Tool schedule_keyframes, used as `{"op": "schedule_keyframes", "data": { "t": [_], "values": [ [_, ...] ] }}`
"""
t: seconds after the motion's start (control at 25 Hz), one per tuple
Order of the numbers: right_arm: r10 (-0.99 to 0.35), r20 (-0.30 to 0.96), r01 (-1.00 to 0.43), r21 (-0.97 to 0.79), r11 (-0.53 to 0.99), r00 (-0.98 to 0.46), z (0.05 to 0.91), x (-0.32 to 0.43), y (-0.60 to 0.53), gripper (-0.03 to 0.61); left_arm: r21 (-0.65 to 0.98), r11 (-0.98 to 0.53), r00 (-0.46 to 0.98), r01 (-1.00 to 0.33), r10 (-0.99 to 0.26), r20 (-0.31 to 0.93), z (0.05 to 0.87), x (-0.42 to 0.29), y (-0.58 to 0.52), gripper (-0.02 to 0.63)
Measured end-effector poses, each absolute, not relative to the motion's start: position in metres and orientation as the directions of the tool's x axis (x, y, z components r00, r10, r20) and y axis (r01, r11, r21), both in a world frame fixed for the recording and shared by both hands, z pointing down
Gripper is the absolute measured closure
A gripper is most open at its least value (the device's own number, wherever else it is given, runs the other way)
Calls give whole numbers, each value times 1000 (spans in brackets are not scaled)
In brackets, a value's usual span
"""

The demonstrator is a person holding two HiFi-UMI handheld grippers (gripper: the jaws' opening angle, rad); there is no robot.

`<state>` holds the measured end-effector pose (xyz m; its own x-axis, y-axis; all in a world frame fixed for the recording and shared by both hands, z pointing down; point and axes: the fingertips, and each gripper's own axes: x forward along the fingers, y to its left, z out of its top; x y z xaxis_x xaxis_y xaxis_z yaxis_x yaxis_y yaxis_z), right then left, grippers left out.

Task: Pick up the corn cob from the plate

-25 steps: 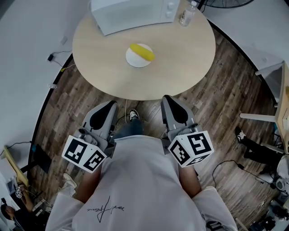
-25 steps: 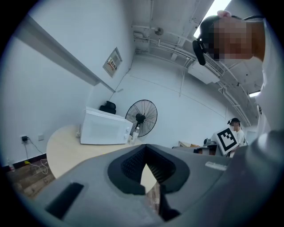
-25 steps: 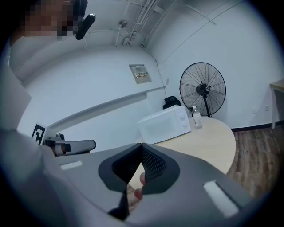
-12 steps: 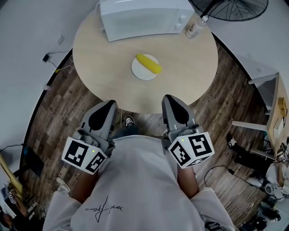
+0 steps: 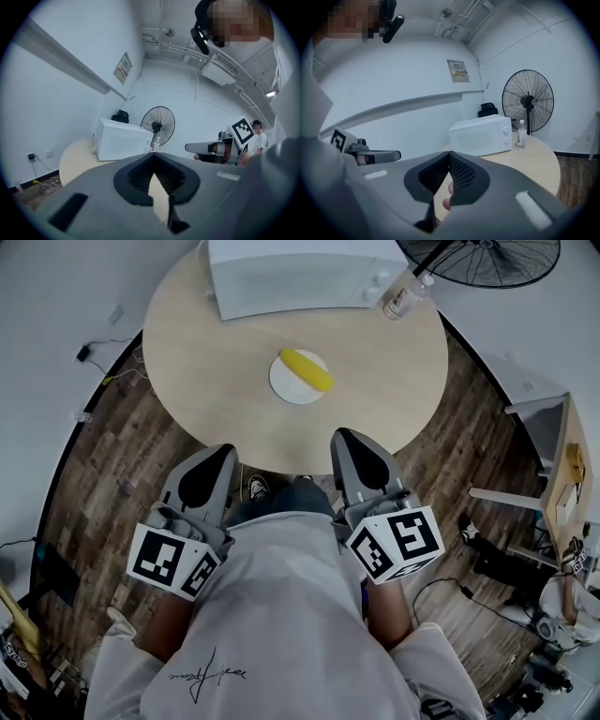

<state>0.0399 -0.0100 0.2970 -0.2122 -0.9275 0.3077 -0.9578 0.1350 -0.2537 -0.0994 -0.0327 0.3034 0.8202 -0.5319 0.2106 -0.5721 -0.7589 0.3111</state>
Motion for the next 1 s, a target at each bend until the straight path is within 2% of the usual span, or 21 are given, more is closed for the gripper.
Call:
{"op": "schedule_keyframes", "data": {
  "t": [0.32, 1.0],
  "values": [
    [-934, 303, -966, -229, 121, -189, 296, 52, -19, 566, 267, -727, 774, -633, -589, 232, 306, -106, -42, 621],
    [-902, 364, -964, -209, 165, -233, 314, 78, -73, 538, 199, -688, 716, -698, -666, 209, 292, -96, -85, 621]
  ]
}}
